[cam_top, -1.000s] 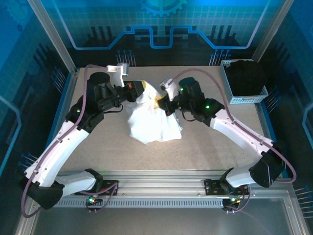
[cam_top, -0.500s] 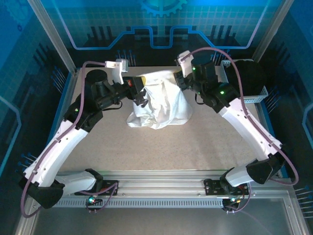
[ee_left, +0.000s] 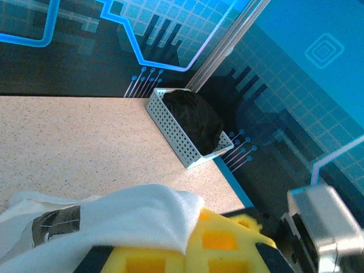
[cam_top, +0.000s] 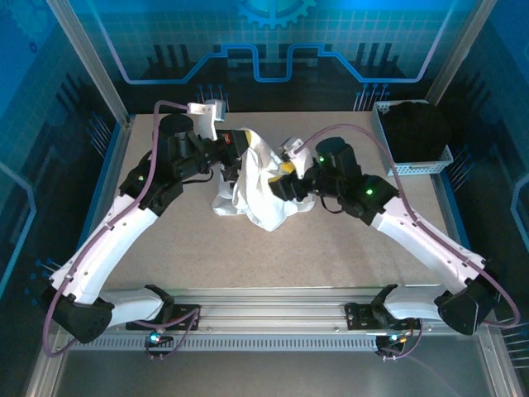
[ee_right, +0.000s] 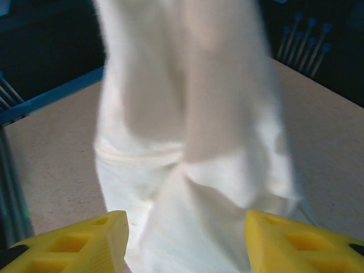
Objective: Fold the inside-out t-shirt
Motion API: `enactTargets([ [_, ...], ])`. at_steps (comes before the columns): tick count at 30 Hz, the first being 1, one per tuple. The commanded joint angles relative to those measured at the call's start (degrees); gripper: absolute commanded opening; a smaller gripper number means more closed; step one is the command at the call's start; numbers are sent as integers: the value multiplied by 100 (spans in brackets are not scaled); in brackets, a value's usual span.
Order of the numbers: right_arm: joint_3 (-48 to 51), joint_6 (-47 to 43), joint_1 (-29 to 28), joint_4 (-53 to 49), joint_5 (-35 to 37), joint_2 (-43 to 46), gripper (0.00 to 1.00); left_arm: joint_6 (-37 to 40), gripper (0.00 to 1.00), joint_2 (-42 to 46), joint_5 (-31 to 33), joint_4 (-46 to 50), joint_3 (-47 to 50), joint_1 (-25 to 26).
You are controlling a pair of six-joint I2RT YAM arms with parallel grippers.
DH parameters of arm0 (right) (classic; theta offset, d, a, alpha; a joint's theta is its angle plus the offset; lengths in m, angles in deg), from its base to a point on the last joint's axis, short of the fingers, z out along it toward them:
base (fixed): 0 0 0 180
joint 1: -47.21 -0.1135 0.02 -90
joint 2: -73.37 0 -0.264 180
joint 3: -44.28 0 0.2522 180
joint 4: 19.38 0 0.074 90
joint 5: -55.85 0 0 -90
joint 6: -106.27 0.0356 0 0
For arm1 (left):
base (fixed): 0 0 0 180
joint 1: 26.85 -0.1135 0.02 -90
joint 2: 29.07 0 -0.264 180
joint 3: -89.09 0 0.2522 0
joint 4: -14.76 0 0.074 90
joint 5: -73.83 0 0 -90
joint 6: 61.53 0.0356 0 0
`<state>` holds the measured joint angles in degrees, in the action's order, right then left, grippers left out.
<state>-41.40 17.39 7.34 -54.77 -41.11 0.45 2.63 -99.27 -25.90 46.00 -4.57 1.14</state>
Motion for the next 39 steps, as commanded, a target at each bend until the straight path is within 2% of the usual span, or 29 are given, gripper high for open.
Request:
enactTargets([
  [1,-82,30,-29,371,159,-422,47,-100,0,107,-56,-289,-106,14],
  [3,-235,-135,-14,89,364,-570,21,-67,0,169,126,-239,-88,10],
  [5,-120,-269,34,-79,501,-347,7,-31,0,223,456,-104,-96,5],
  [7,237,-194,220,98,397,85,3,37,0,256,673,-27,-71,5],
  [10,775,318,687,503,-25,665,2,85,0,244,723,-49,8,5],
  [13,1114,633,919,719,-215,959,5,119,0,193,713,-36,62,5],
  [17,1567,506,1056,1068,-515,1313,7,229,0,165,1058,130,76,5],
  [20,1884,-50,1055,1222,-1200,1530,7,252,0,134,1334,167,149,-12],
  [24,2296,-937,828,1075,-2081,1659,6,151,0,-20,1394,207,132,-112],
  [27,2197,-1328,515,595,-2500,1413,13,124,0,-144,1267,128,97,-149],
  [29,1837,-1446,329,236,-2594,1082,23,124,0,-195,935,-31,126,-146],
  [31,1583,-1329,320,185,-2521,898,31,148,0,-214,472,-191,198,-144],
  [34,1467,-774,407,806,-1755,907,45,158,0,-183,-67,-345,373,-145],
  [37,1236,-114,485,1305,-1104,642,52,151,0,-120,-261,-443,553,-144],
  [39,1045,94,429,1464,-1088,328,56,108,0,-98,-315,-524,632,-144],
])
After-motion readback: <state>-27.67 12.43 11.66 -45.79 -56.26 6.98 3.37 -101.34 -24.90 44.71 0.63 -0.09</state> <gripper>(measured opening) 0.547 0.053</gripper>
